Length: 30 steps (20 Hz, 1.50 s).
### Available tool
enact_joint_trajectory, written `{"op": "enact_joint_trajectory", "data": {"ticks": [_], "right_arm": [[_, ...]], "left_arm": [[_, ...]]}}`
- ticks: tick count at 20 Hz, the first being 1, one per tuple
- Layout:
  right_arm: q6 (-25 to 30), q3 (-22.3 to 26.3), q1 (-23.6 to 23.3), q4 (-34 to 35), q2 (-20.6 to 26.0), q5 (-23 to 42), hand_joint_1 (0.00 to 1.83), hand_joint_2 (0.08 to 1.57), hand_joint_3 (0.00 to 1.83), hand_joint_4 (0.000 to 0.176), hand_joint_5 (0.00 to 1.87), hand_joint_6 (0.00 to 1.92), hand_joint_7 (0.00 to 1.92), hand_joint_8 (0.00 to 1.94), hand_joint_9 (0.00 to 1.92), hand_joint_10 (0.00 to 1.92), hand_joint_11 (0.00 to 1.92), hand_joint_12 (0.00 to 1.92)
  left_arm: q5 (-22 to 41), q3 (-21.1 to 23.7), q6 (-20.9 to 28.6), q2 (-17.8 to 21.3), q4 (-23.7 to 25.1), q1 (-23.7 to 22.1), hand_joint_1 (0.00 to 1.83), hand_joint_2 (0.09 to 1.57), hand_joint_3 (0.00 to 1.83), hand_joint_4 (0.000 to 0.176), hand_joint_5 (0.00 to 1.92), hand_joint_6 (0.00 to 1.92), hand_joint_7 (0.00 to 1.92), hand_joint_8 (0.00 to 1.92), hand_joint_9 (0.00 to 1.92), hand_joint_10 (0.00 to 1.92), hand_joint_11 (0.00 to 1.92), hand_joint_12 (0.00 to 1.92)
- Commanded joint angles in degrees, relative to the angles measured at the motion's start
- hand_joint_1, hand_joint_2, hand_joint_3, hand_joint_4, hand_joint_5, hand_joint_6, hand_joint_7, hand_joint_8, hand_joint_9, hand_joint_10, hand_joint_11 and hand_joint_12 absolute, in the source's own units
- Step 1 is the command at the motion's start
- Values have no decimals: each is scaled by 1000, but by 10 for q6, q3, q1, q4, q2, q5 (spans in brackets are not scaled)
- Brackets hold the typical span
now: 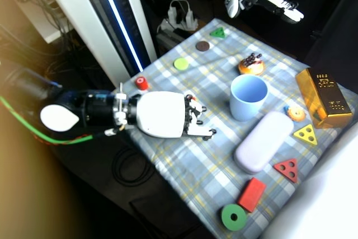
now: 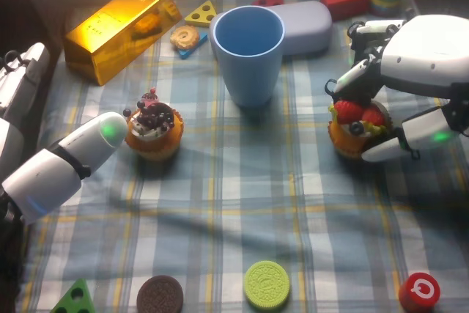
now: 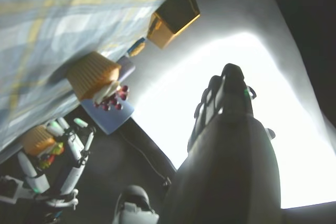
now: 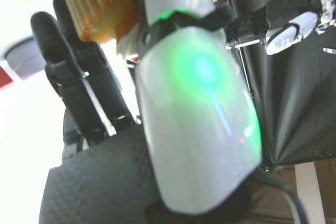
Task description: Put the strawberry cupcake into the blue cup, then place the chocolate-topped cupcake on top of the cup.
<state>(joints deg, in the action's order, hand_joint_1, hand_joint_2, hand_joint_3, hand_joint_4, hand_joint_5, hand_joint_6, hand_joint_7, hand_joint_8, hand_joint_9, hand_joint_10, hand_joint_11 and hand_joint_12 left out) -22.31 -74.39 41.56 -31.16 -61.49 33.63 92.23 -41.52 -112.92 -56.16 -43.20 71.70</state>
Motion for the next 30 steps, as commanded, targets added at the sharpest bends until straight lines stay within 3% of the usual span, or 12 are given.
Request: {"op": "enact_joint_trajectory", "data": {"ticks": [1,4,6,8,10,12,16,17,20,23,25,30], "right_arm": [[3,0,-15,22,5,59,1018,1152,0,89,903,1097,1121,2,1024,18,313,1238],[3,5,-31,22,21,61,975,1152,0,173,892,1110,1051,0,916,1,240,1023],[3,11,-45,22,34,67,737,1114,0,2,931,179,987,6,853,2,255,908],[3,16,-58,21,45,69,956,1185,0,136,843,1151,1015,2,829,3,201,916],[3,18,-70,18,53,70,958,1196,0,139,816,1227,1027,4,808,0,135,959],[3,17,-82,15,54,70,1170,1164,3,52,887,1139,894,1072,829,5,177,971],[3,11,-118,1,54,70,1187,1160,1,27,914,1134,884,1090,904,3,231,982],[3,9,-130,-7,54,70,1018,1175,1,110,862,1170,914,439,943,10,320,953],[3,3,-164,-30,43,63,1182,1159,2,24,950,997,857,1173,946,8,312,1092],[3,-5,-176,-32,29,63,1028,1138,0,96,932,1050,802,55,718,9,121,1123],[3,-11,-184,-32,17,63,1180,1141,0,0,947,937,964,902,982,68,364,1144],[3,-29,-204,-32,-6,63,994,1136,0,173,930,1050,837,12,638,11,161,852]], "left_arm": [[68,-1,1,6,26,-4,0,860,0,0,81,7,95,7,71,7,23,10],[68,3,1,13,26,-3,0,859,0,0,50,1,64,0,36,1,4,1],[69,5,1,14,25,-3,0,856,0,4,33,0,31,0,2,0,0,0],[71,5,1,15,22,-2,0,857,0,1,19,0,20,1,0,0,0,0],[70,5,1,15,22,-2,0,877,8,0,16,0,7,0,0,0,0,0],[69,5,1,15,22,-2,0,874,5,0,27,4,23,7,0,0,0,0],[67,5,1,15,22,-3,0,845,0,7,18,4,18,5,0,0,0,0],[66,4,1,15,22,-3,0,848,0,3,18,3,14,3,0,0,0,0],[62,3,1,15,23,-5,0,858,0,0,21,3,22,5,0,0,0,0],[59,2,1,14,23,-6,0,865,3,0,13,1,18,2,0,0,0,0],[59,2,1,13,23,-6,0,876,7,0,15,1,11,0,0,0,0,0],[54,0,1,12,23,-6,0,852,0,0,18,3,4,2,0,0,0,0]]}}
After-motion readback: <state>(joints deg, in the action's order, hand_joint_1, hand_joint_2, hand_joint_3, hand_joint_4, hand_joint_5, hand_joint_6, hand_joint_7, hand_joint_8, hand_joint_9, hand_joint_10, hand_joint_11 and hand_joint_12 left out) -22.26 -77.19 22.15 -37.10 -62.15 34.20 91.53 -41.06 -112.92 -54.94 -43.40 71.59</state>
